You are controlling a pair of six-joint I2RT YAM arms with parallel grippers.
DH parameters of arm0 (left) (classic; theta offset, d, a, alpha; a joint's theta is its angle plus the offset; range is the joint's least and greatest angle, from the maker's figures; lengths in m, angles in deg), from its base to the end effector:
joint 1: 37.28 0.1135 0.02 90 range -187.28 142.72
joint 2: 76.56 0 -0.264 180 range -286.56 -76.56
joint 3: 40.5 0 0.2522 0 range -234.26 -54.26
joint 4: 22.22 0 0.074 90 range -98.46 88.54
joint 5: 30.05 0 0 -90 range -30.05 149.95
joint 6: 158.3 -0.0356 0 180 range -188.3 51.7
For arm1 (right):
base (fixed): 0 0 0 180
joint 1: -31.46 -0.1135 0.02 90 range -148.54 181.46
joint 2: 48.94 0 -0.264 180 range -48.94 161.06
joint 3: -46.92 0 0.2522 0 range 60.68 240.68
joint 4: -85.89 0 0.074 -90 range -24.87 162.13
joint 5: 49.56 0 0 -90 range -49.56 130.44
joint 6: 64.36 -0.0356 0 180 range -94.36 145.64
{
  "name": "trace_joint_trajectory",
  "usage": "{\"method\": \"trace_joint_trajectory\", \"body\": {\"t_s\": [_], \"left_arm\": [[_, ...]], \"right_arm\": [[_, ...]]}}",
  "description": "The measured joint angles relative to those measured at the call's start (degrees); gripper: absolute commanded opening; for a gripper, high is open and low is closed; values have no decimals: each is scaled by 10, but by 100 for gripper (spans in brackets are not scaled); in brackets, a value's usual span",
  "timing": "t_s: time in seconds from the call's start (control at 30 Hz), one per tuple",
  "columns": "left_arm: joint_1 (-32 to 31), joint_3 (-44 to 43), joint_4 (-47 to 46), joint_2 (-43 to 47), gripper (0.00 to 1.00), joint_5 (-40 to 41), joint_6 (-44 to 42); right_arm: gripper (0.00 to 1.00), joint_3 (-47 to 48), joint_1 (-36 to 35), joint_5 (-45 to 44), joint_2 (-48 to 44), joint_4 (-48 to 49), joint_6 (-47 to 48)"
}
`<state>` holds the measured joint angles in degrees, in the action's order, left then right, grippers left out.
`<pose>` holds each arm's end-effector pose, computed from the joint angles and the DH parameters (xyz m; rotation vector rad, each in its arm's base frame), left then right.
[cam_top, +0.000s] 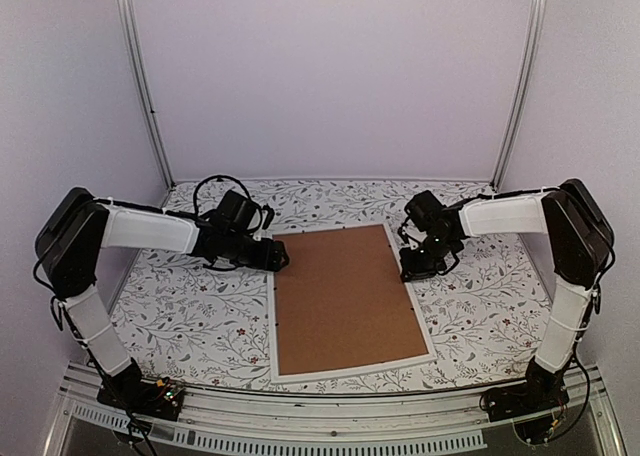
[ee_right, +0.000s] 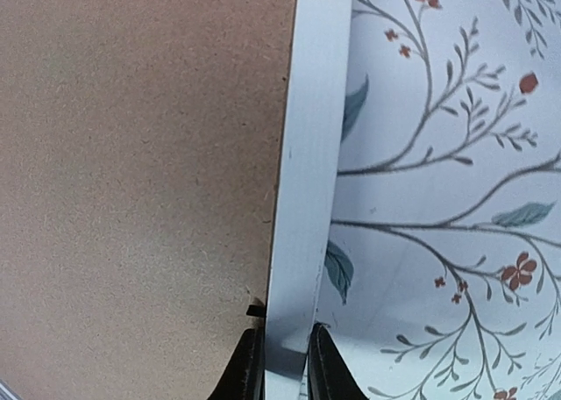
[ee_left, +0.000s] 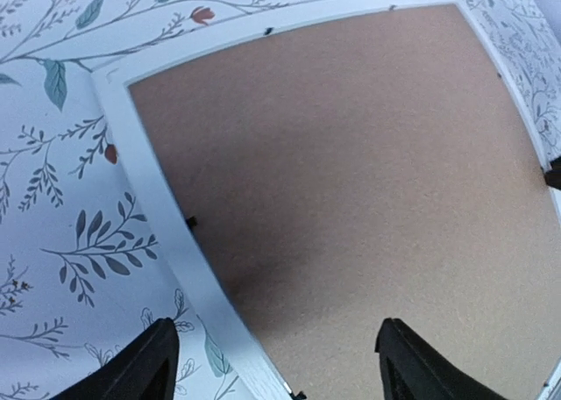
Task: Put the photo into the frame
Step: Rotate the photo frame at the center of the board.
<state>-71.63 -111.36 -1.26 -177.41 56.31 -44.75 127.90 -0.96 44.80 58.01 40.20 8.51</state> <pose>0.2936 -0.2034 0.1617 0.2663 2.5147 -0.5043 0.3009 0.1943 0.1517 -0.3990 2.8403 0.2932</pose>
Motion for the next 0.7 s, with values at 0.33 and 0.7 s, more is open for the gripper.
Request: {"method": "trace_joint_trajectory", "body": {"t_s": [0.33, 0.7], "left_arm": [[10, -2, -3, 24, 97, -16, -75], [41, -121, 14, -61, 97, -25, -158]], "right_arm": [[7, 86, 4, 54, 71, 16, 121], [36, 141, 7, 114, 111, -7, 272]]}}
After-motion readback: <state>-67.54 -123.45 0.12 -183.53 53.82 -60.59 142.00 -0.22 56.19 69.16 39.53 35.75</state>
